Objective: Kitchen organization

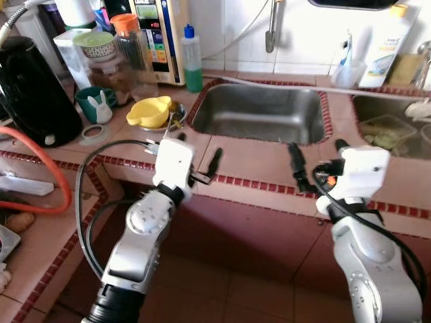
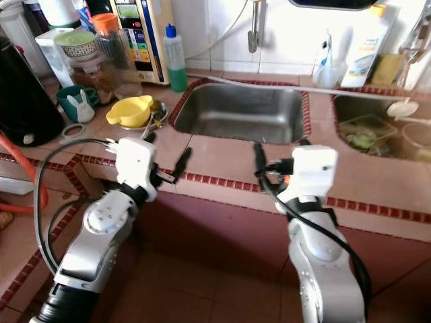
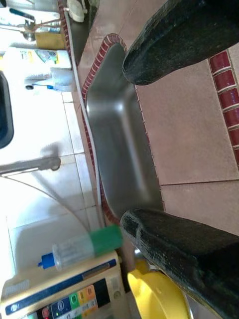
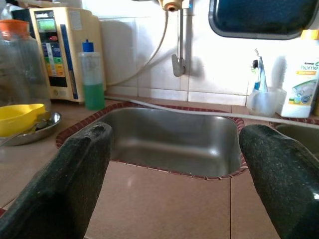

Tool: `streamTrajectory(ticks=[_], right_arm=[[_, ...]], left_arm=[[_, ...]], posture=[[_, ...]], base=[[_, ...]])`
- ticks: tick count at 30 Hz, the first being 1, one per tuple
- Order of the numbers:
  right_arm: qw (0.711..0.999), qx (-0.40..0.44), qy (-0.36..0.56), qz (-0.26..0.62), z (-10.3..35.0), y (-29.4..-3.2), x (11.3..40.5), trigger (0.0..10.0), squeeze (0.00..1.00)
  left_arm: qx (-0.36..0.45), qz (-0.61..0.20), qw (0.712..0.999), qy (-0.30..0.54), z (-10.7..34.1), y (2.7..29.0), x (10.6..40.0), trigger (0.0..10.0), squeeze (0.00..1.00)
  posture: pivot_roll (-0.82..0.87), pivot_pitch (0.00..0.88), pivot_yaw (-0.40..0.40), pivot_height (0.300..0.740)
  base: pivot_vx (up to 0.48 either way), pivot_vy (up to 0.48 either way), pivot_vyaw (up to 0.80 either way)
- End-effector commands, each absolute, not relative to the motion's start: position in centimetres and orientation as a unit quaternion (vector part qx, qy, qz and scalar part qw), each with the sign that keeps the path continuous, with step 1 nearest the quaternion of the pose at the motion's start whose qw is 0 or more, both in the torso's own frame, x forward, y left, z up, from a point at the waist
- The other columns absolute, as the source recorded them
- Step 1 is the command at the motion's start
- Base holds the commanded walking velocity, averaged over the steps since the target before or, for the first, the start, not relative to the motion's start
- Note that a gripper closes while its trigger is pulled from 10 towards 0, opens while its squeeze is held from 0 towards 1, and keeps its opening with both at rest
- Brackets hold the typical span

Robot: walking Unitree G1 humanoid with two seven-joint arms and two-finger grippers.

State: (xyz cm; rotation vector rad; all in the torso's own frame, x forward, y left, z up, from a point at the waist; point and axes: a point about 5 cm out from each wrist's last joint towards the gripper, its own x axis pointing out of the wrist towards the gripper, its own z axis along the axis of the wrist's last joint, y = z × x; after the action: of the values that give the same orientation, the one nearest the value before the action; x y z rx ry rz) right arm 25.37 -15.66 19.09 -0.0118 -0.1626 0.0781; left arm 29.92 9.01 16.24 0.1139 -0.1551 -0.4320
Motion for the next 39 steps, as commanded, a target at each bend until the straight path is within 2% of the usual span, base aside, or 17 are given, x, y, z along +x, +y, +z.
streamTrajectory(ticks=[1,20,39], right_arm=[[0.995,-0.002,-0.085,0.051,19.3,-15.1,25.4,10.0,0.0],[0.995,-0.005,-0.08,0.054,19.1,-15.1,25.4,10.0,0.0],[0.995,-0.007,-0.077,0.058,18.8,-15.1,25.4,10.0,0.0]], left_arm=[[0.063,-0.202,0.974,-0.082,16.6,9.8,30.1,10.0,0.0],[0.067,-0.202,0.974,-0.077,16.2,9.9,29.9,10.0,0.0],[0.064,-0.192,0.977,-0.067,15.5,10.4,30.0,10.0,0.0]], posture=[[0.06,0.0,0.055,0.74],[0.06,0.0,0.05,0.74],[0.06,0.0,0.05,0.74]], base=[[0.0,-0.349,0.0],[0.0,-0.33,0.0],[0.0,0.0,0.0]])
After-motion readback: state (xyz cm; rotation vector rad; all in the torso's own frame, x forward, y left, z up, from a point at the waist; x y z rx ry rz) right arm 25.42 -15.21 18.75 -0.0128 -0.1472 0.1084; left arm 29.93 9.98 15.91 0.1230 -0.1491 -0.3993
